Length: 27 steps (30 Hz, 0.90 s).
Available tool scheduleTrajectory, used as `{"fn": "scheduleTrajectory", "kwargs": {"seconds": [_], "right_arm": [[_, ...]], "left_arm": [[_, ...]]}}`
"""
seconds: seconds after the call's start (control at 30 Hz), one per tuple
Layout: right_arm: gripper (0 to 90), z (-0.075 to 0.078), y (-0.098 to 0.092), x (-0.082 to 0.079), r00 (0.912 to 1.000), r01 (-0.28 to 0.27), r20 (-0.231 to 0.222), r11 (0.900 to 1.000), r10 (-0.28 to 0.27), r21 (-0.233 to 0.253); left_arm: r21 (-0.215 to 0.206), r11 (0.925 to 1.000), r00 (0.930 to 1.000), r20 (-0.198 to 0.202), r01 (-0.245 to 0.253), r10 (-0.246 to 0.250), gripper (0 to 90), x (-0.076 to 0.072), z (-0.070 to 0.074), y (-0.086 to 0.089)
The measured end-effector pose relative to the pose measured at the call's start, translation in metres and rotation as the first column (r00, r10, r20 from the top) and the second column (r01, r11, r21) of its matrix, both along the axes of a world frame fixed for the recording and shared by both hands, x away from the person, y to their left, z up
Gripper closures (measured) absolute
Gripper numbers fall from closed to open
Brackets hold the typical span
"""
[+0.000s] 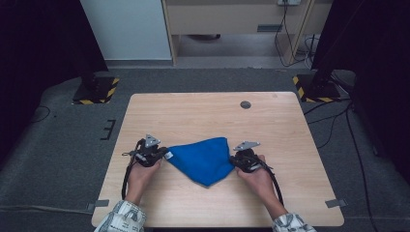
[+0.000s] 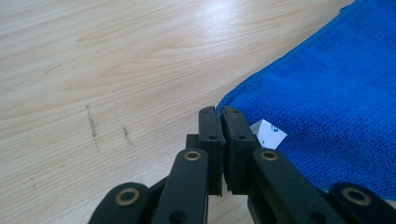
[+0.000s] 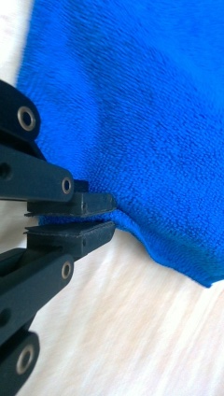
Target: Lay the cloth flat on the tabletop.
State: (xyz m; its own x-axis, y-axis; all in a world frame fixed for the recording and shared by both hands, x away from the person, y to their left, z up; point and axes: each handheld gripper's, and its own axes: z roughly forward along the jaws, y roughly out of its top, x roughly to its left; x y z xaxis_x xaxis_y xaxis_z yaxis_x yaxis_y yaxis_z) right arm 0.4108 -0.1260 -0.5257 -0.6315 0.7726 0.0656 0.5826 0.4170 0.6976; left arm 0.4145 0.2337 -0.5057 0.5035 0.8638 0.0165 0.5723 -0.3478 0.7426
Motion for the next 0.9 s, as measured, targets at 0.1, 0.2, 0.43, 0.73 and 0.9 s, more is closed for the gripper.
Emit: {"fn": "scheduleTrajectory", "kwargs": {"seconds": [0.1,0.2,0.43,0.73,0.9], "right_arm": [[85.1,0.000,-0.010,-0.010,0.9999,0.014,-0.009,1.000,-0.014,0.007],[80.1,0.001,-0.015,-0.017,0.9996,0.023,-0.014,1.000,-0.023,0.017],[54.4,0.015,-0.023,-0.015,0.9988,0.046,0.016,0.998,-0.047,0.031],[54.2,0.025,-0.022,0.012,0.9947,0.076,0.067,0.997,-0.078,0.031],[60.5,0.024,-0.015,0.037,0.9905,0.117,0.067,0.992,-0.120,0.041]], "left_arm": [[0.011,0.9999,0.9999,-0.001,0.012,-0.012,87.3,0.000,-0.001,-0.004],[0.012,0.9997,0.9998,-0.006,0.022,-0.022,87.3,0.000,-0.001,-0.005],[-0.005,0.9997,0.9997,0.001,0.026,-0.026,87.3,-0.001,0.000,-0.005],[-0.019,0.9995,0.9997,0.006,0.025,-0.025,87.1,-0.001,0.000,-0.006],[-0.017,0.9994,0.9996,0.006,0.029,-0.029,87.1,-0.001,0.000,-0.006]]}}
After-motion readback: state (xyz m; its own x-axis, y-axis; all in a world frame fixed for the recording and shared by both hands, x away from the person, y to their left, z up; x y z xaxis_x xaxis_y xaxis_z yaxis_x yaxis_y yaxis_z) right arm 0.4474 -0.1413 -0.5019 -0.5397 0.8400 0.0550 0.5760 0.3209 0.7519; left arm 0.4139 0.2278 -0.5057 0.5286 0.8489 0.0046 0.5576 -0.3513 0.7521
